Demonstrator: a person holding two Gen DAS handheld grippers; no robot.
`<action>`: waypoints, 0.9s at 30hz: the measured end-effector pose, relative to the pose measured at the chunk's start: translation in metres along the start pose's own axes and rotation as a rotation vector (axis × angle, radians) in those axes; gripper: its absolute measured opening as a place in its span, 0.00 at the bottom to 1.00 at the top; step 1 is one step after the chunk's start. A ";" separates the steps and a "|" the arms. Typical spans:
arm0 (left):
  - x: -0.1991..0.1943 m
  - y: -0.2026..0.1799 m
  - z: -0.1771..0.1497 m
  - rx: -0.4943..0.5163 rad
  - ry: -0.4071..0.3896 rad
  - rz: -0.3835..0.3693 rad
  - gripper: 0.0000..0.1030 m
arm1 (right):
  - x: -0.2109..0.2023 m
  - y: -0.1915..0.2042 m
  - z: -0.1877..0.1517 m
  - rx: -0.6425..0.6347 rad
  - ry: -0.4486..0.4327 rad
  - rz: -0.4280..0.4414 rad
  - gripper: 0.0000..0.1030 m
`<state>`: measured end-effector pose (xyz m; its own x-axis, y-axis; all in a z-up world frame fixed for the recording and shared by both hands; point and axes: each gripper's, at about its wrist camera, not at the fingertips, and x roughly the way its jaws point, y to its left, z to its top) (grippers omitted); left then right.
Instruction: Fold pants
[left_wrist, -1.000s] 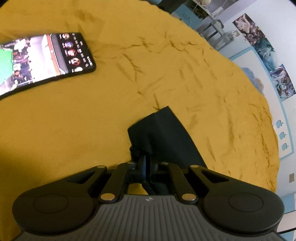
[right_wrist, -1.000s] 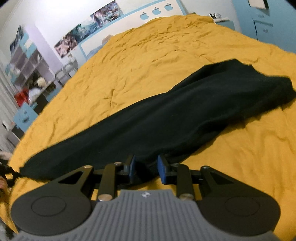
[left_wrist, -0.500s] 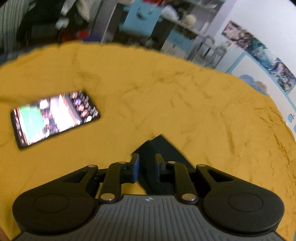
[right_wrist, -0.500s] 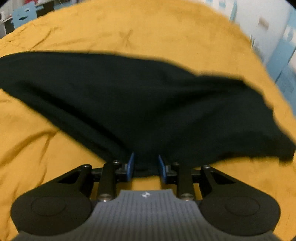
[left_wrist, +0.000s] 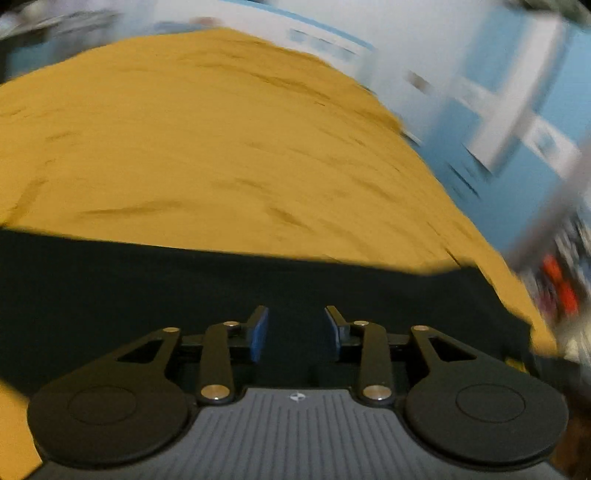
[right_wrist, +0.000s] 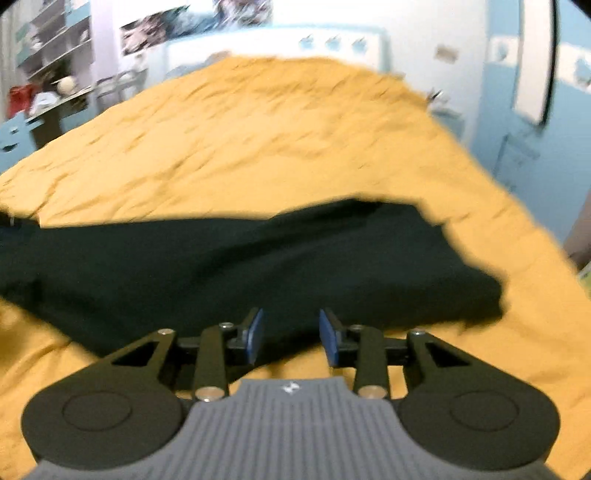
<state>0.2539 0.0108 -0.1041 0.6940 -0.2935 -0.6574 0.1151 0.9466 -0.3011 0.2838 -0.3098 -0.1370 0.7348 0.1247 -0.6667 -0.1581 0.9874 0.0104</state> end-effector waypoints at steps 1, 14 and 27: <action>0.010 -0.020 -0.003 0.036 0.009 -0.012 0.38 | 0.007 -0.008 0.007 -0.010 -0.011 -0.009 0.29; 0.075 -0.120 -0.063 0.267 0.124 -0.054 0.49 | 0.058 -0.083 -0.026 -0.004 0.193 0.077 0.27; -0.008 -0.027 -0.049 0.025 0.099 -0.079 0.60 | 0.001 -0.055 -0.018 0.040 0.040 0.047 0.27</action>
<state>0.2102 -0.0189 -0.1242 0.6085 -0.3780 -0.6977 0.1852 0.9226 -0.3383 0.2813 -0.3660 -0.1520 0.6998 0.1680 -0.6943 -0.1651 0.9837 0.0715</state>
